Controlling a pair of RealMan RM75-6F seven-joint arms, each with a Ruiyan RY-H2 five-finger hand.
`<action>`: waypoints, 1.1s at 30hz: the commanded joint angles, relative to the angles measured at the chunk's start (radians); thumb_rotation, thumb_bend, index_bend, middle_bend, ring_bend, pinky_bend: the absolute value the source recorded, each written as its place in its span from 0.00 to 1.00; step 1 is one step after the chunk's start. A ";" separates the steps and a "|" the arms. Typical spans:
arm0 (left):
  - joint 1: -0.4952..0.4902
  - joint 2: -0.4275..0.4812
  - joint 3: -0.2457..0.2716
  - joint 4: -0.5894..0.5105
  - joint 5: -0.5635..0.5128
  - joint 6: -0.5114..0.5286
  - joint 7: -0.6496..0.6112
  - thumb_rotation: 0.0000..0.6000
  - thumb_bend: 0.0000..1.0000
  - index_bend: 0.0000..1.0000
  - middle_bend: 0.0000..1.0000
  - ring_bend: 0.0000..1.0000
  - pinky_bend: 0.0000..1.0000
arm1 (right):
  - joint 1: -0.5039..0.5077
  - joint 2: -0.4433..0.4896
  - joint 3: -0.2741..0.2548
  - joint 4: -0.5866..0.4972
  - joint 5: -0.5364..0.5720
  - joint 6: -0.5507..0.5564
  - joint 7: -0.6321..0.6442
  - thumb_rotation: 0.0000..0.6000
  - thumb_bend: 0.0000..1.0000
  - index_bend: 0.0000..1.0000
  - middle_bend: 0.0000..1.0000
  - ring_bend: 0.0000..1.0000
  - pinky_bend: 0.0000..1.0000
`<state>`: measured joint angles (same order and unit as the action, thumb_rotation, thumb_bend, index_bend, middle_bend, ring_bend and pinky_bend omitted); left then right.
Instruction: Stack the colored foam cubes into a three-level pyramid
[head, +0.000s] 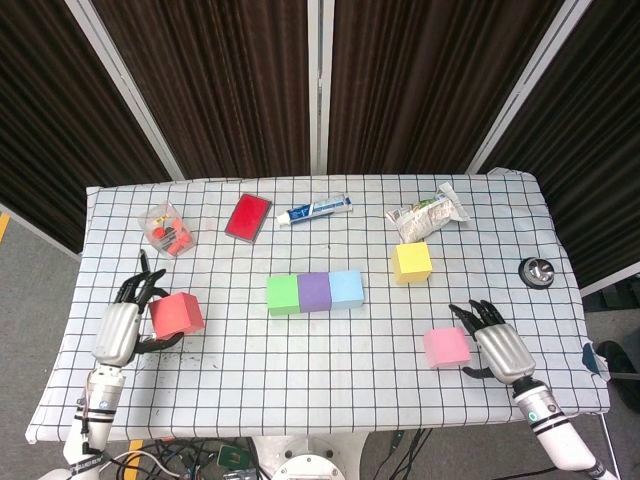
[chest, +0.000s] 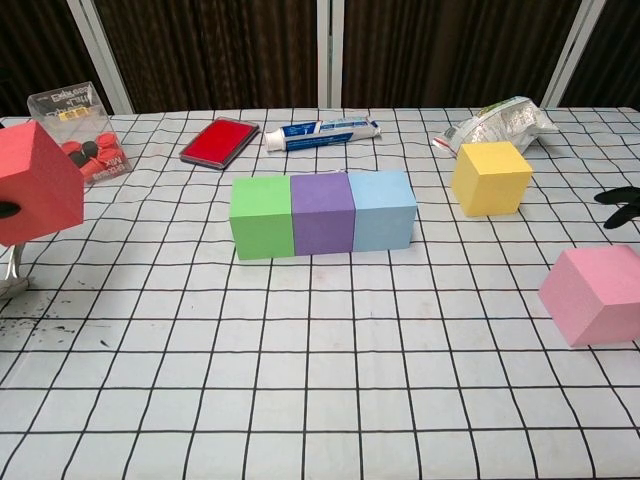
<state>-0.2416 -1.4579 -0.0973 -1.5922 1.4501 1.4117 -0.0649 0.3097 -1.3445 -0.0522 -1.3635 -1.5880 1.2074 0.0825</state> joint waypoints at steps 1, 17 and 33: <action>0.001 0.001 0.000 0.001 -0.002 -0.001 -0.003 1.00 0.13 0.10 0.46 0.09 0.11 | 0.020 -0.037 0.003 0.044 -0.033 0.005 0.059 1.00 0.00 0.00 0.22 0.00 0.00; 0.003 0.003 0.000 0.001 0.000 -0.001 -0.008 1.00 0.13 0.10 0.46 0.09 0.11 | 0.030 -0.052 -0.016 0.066 -0.046 0.001 0.115 1.00 0.00 0.00 0.46 0.02 0.00; -0.085 0.070 -0.076 -0.173 -0.038 -0.099 0.041 1.00 0.13 0.10 0.46 0.09 0.11 | 0.008 0.075 0.094 -0.092 -0.048 0.209 0.138 1.00 0.07 0.00 0.50 0.05 0.00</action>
<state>-0.3031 -1.3966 -0.1511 -1.7384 1.4309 1.3381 -0.0395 0.3193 -1.3051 0.0093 -1.4147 -1.6437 1.3898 0.2284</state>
